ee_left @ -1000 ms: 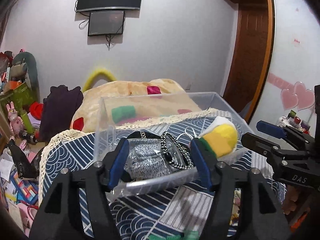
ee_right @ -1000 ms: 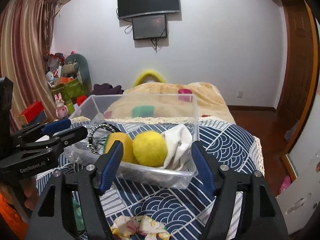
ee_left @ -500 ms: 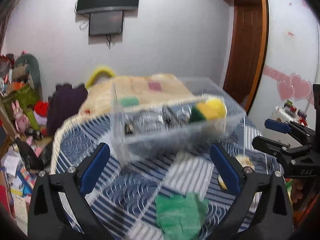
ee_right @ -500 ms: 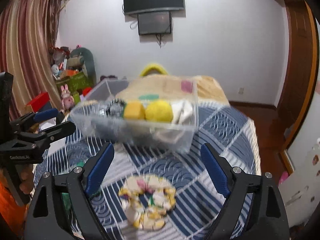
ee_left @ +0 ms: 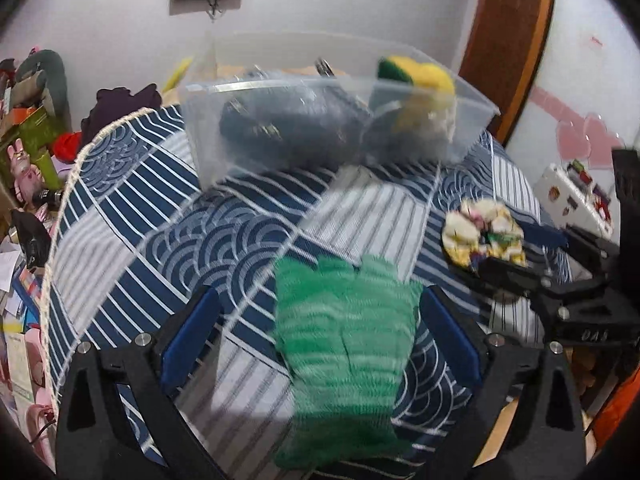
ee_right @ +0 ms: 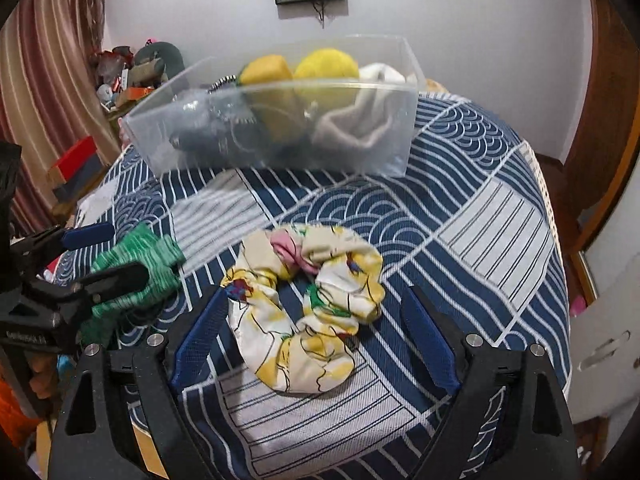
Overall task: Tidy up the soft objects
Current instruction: 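Grasp the green glove with the left tool while the right tool grasps the scrunchie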
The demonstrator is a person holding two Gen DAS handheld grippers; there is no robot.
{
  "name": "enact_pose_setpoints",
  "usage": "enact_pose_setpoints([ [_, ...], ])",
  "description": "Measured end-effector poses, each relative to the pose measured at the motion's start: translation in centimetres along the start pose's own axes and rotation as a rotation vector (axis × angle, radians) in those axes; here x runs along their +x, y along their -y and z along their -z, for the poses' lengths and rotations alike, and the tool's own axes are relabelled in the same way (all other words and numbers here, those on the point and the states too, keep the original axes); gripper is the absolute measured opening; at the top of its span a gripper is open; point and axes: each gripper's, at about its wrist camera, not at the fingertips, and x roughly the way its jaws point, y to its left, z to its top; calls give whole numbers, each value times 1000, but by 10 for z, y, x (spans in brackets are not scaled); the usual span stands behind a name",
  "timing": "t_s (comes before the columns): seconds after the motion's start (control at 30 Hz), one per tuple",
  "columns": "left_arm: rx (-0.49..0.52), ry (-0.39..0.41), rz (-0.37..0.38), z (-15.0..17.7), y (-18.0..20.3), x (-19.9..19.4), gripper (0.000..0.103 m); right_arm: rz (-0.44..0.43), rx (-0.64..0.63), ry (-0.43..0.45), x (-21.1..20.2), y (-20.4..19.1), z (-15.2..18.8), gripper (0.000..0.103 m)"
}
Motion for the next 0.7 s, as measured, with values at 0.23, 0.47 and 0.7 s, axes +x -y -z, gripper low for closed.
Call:
enact_pose_setpoints([
  [0.23,17,6,35,10,3,0,92,-28,-10,6,0,0,4,41],
  [0.47,8,32,47,6,-5,-6,38,-48,-29,30,-6,-3,5,14],
  [0.7,18,118,3,-8,-13,-26,33,-43,-28,114,-24,-4,-7,14],
])
